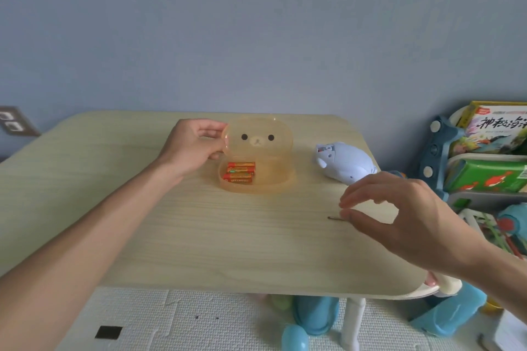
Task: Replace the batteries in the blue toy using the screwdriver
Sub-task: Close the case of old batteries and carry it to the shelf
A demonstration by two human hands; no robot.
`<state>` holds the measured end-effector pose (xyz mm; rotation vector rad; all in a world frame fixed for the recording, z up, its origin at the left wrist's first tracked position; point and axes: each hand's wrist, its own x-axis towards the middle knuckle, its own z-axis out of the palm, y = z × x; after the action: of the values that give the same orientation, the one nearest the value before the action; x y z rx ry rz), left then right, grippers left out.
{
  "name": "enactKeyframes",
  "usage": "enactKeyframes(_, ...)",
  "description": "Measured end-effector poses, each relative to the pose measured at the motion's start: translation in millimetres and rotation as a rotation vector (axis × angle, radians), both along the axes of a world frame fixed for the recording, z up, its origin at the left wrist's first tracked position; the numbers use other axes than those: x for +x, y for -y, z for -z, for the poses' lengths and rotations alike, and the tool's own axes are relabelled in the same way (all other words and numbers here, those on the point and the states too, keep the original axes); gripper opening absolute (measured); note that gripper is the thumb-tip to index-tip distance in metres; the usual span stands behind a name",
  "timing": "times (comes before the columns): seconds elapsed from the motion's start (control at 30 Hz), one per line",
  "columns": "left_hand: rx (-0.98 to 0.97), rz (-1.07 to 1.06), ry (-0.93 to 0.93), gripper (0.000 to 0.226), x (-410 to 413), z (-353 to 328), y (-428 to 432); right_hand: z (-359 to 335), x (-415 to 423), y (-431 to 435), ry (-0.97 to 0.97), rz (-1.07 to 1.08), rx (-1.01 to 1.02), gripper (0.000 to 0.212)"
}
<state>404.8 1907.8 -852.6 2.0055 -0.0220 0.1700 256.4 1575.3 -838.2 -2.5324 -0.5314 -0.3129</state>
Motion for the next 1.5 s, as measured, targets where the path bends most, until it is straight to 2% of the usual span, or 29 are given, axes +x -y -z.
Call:
enactKeyframes(0.13,0.038,0.182,0.020,0.043,-26.1,-3.9,-29.0,-7.1,2.5,-23.7,0.006,-0.044,0.032,0.011)
enactKeyframes(0.23,-0.013,0.275,0.036,0.043,-41.9,-3.0,-43.6,-5.7,11.2,-42.3,0.018,-0.036,0.104,0.018)
enactKeyframes(0.4,-0.032,0.468,0.056,0.035,-56.1,4.8,-55.2,-4.6,24.2,-73.8,0.018,-0.015,0.267,0.047)
enactKeyframes(0.57,-0.036,0.495,0.050,0.048,-64.8,9.6,-53.7,-7.3,37.0,-88.7,-0.022,0.006,0.176,0.068)
enactKeyframes(0.63,-0.034,0.467,0.079,0.043,-64.1,14.2,-51.5,-5.3,42.2,-91.6,-0.069,-0.015,0.136,0.074)
enactKeyframes(0.7,-0.011,0.460,0.081,0.042,-62.8,17.0,-50.7,-2.5,46.4,-93.2,-0.100,-0.032,0.088,0.074)
enactKeyframes(0.9,0.090,0.464,0.033,0.071,-63.4,18.3,-49.4,4.5,55.8,-93.2,-0.125,-0.043,0.011,0.074)
enactKeyframes(1.23,0.328,0.500,-0.034,0.079,-60.1,5.9,-47.7,10.5,56.9,-93.3,-0.109,-0.056,0.006,0.075)
enactKeyframes(1.27,0.338,0.502,-0.036,0.082,-60.6,5.5,-46.1,9.4,55.3,-93.5,-0.103,-0.061,0.001,0.075)
enactKeyframes(1.4,0.369,0.473,-0.040,0.121,-64.9,6.0,-31.5,0.3,43.1,-88.9,-0.041,-0.070,-0.028,0.081)
enactKeyframes(1.5,0.336,0.446,-0.027,0.111,-68.3,7.1,-19.9,-9.0,34.4,-72.4,0.001,-0.062,-0.090,0.077)
